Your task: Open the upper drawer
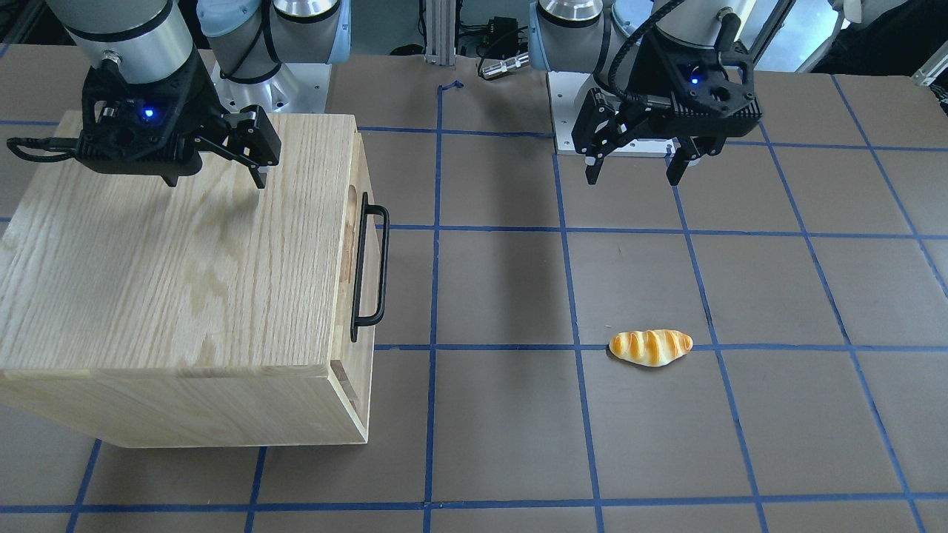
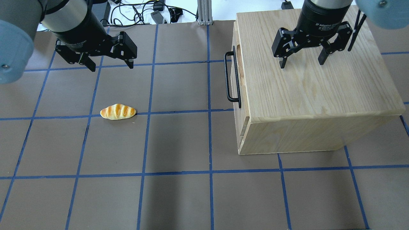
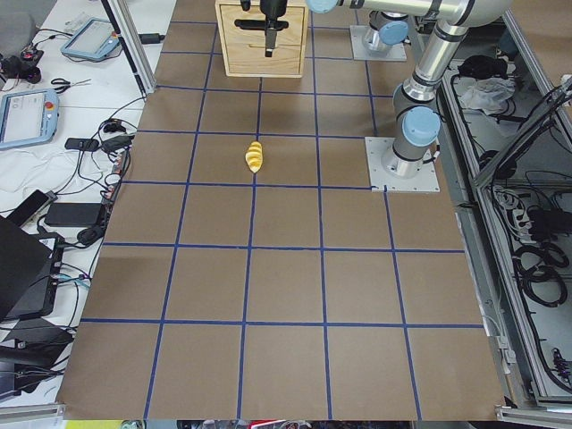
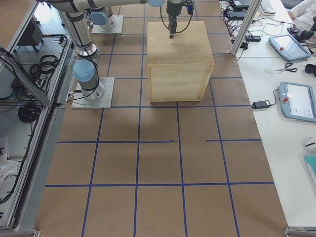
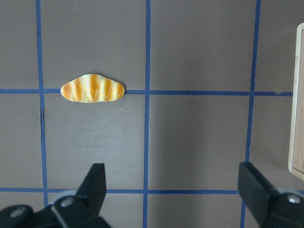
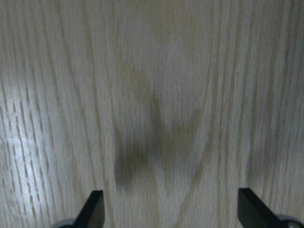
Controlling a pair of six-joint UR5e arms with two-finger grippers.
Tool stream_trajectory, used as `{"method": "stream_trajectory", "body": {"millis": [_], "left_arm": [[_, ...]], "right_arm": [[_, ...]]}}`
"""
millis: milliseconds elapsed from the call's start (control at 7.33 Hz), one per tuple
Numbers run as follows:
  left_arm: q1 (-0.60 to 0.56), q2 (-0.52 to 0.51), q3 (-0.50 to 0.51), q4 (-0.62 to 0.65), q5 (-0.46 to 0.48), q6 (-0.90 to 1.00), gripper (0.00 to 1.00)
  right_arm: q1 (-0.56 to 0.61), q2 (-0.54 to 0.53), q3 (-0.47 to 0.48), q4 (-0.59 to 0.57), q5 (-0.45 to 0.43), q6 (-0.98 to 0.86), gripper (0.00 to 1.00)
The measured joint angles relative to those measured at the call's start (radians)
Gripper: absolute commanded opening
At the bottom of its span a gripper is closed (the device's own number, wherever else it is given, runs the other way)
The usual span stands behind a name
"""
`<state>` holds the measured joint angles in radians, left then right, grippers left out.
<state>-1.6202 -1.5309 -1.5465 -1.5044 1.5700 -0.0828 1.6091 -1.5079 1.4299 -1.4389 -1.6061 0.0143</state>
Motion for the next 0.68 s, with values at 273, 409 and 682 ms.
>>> {"method": "stream_trajectory", "body": {"millis": [273, 409, 682], "left_arm": [[-0.002, 0.002, -0.002, -0.001, 0.0, 0.0, 1.0], [-0.003, 0.003, -0.004, -0.001, -0.001, 0.0, 1.0], [-0.005, 0.006, -0.007, -0.002, -0.002, 0.0, 1.0]], "right_arm": [[0.0, 0.0, 0.0, 0.0, 0.0, 0.001, 1.0], [0.0, 0.0, 0.0, 0.0, 0.0, 0.001, 1.0], [0.0, 0.0, 0.0, 0.0, 0.0, 0.001, 1.0]]}}
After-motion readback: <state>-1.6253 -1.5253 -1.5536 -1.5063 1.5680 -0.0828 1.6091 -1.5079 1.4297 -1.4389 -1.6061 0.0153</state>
